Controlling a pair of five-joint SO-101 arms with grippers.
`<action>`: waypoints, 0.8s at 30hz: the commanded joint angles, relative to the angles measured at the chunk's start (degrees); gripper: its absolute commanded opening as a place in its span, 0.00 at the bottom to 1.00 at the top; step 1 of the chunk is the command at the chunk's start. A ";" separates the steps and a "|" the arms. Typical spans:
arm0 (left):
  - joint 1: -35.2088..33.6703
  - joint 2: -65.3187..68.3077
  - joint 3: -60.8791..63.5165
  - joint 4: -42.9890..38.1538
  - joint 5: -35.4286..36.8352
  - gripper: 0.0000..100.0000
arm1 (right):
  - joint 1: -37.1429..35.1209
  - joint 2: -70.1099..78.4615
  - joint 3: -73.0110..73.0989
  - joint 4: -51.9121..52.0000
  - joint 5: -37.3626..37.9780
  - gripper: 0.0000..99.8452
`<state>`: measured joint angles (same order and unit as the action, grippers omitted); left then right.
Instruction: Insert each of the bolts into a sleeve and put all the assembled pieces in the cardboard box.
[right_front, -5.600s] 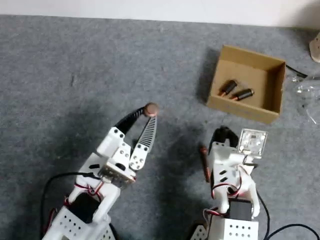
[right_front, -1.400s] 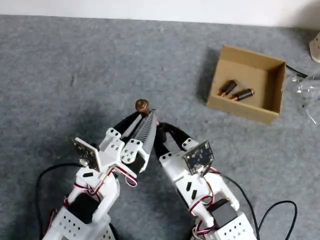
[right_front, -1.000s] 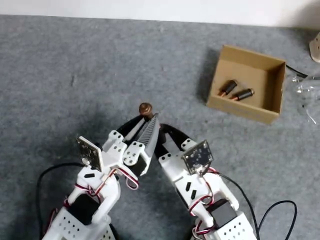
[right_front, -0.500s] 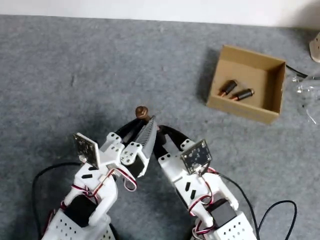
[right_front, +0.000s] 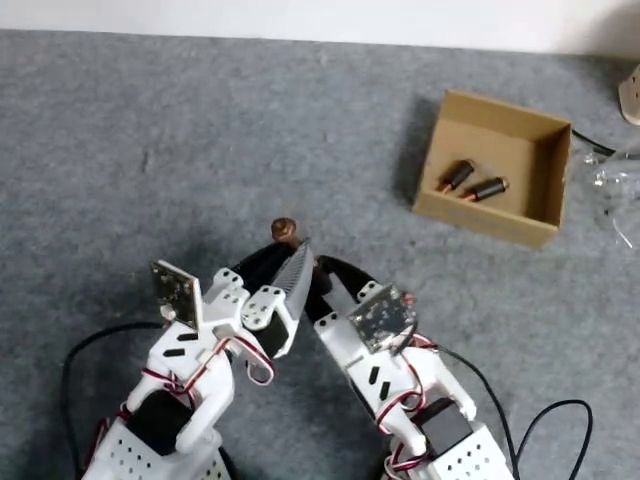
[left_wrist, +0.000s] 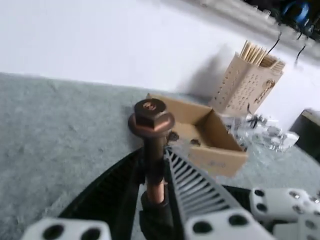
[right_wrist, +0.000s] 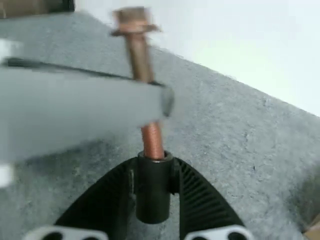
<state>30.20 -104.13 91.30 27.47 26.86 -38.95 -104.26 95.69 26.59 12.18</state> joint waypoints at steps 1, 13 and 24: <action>0.31 0.31 -2.07 0.88 -1.32 0.01 | -1.10 -0.92 7.25 -0.48 1.58 0.00; 0.40 11.65 -4.53 0.79 -1.41 0.01 | 0.75 -0.92 7.25 -1.36 1.58 0.00; -0.04 22.55 -4.09 -4.13 -1.58 0.01 | 0.75 -0.92 7.25 -1.36 1.67 0.00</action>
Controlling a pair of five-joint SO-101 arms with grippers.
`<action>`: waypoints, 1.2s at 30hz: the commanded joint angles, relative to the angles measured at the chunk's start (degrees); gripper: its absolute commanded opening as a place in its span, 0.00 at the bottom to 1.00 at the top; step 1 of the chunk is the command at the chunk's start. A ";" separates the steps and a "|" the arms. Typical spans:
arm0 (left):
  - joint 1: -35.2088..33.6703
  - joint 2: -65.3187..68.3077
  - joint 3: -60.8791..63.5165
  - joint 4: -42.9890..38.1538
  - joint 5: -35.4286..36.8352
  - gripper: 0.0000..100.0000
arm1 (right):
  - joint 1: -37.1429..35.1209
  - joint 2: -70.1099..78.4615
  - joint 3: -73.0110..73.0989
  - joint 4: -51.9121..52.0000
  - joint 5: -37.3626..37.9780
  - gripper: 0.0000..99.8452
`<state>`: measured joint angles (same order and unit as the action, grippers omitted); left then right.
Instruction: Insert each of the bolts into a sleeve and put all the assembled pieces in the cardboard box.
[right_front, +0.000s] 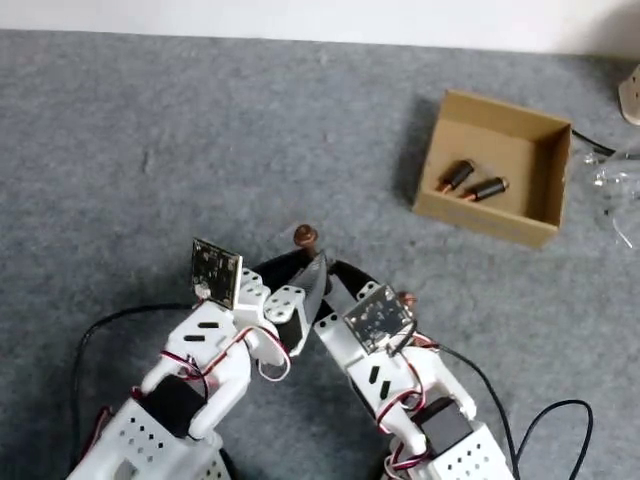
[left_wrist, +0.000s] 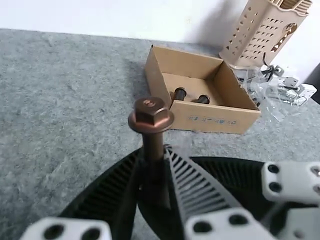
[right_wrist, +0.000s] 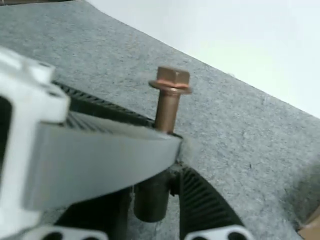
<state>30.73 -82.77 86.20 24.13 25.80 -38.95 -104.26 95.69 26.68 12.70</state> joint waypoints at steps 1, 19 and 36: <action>-0.57 0.31 1.36 -0.79 -0.53 0.01 | 0.75 -0.92 7.25 -1.45 1.14 0.00; -0.75 -21.67 10.95 -4.84 -0.62 0.01 | 3.21 -0.92 7.25 -1.27 1.05 0.00; -0.22 -21.58 10.95 -1.58 -0.53 0.01 | 4.53 -0.92 7.25 -1.19 1.05 0.00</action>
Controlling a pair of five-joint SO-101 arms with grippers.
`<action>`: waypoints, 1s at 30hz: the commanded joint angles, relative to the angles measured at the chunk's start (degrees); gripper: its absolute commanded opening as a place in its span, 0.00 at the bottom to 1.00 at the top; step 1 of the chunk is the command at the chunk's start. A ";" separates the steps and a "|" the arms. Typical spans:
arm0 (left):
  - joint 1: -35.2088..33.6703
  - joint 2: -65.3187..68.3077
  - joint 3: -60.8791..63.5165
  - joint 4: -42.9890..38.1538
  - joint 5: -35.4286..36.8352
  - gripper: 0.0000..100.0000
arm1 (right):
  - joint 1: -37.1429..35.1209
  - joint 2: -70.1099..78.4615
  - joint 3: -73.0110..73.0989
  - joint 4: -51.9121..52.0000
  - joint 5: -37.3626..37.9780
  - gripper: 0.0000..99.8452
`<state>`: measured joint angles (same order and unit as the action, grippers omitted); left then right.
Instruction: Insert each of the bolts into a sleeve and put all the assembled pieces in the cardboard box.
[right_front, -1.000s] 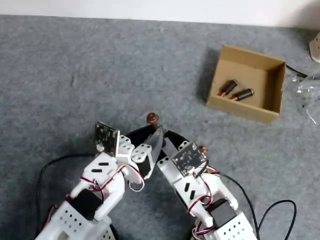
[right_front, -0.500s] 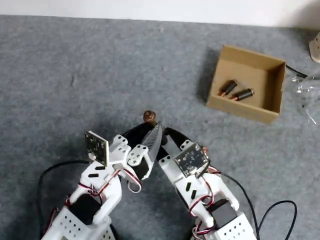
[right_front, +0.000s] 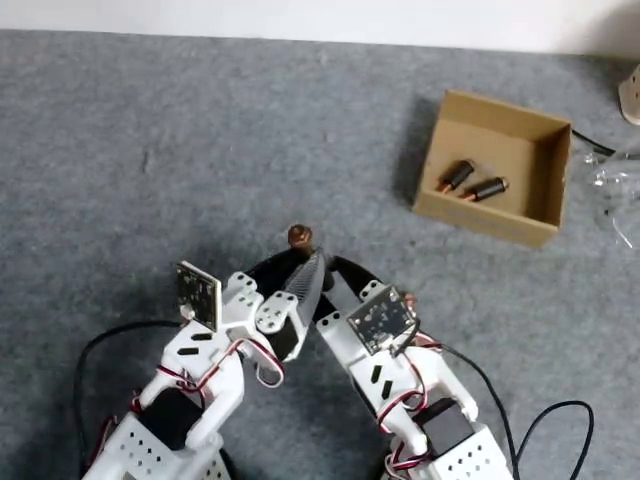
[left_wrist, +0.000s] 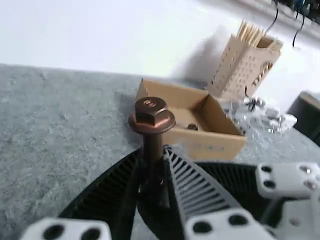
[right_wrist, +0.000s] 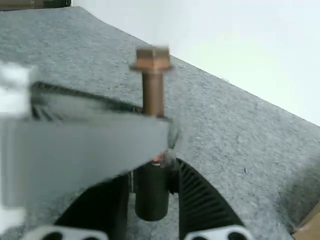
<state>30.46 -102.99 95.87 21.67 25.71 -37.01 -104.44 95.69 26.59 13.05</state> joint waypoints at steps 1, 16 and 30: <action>0.04 -1.36 1.27 0.97 -0.44 0.01 | 2.59 -0.75 7.25 -1.10 0.70 0.00; 0.13 -1.01 1.27 0.62 -0.44 0.01 | 2.51 -0.66 7.25 -1.10 0.70 0.00; -0.31 -0.92 1.27 2.46 0.00 0.32 | 2.51 -0.66 7.25 -1.10 0.79 0.00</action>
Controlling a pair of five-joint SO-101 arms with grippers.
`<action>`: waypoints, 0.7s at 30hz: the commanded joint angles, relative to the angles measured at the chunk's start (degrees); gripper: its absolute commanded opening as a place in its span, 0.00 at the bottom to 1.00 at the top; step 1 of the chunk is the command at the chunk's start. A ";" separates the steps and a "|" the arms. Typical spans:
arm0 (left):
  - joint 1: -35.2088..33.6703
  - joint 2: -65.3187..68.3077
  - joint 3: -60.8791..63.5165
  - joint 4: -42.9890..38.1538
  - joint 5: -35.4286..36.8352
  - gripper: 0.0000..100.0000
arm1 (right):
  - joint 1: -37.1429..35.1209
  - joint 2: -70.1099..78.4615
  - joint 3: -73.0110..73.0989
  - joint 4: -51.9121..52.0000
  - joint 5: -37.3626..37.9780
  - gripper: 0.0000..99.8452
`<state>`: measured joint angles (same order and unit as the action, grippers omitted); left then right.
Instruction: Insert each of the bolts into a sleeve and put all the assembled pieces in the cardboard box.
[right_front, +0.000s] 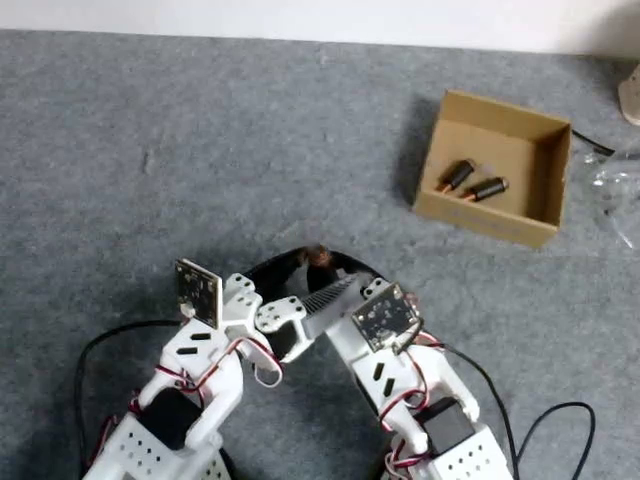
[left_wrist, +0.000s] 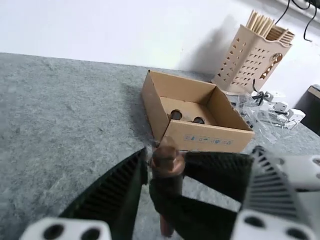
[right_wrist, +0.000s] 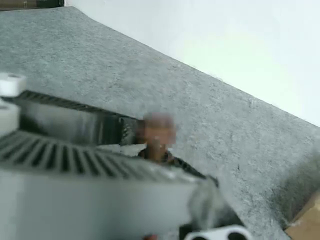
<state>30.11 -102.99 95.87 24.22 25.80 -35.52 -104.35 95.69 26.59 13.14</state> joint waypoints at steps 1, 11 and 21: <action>-0.04 -1.01 1.27 -0.09 -0.09 0.32 | 1.01 -0.75 7.25 -1.10 0.70 0.00; -19.03 -1.45 1.10 -5.80 7.65 0.31 | 2.51 -0.84 7.25 -1.36 0.62 0.00; -24.48 -1.45 0.48 -6.68 11.52 0.24 | 8.22 -0.84 7.25 -2.68 0.62 0.00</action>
<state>6.37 -103.34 95.87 19.30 36.79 -30.15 -104.35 95.69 26.42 13.14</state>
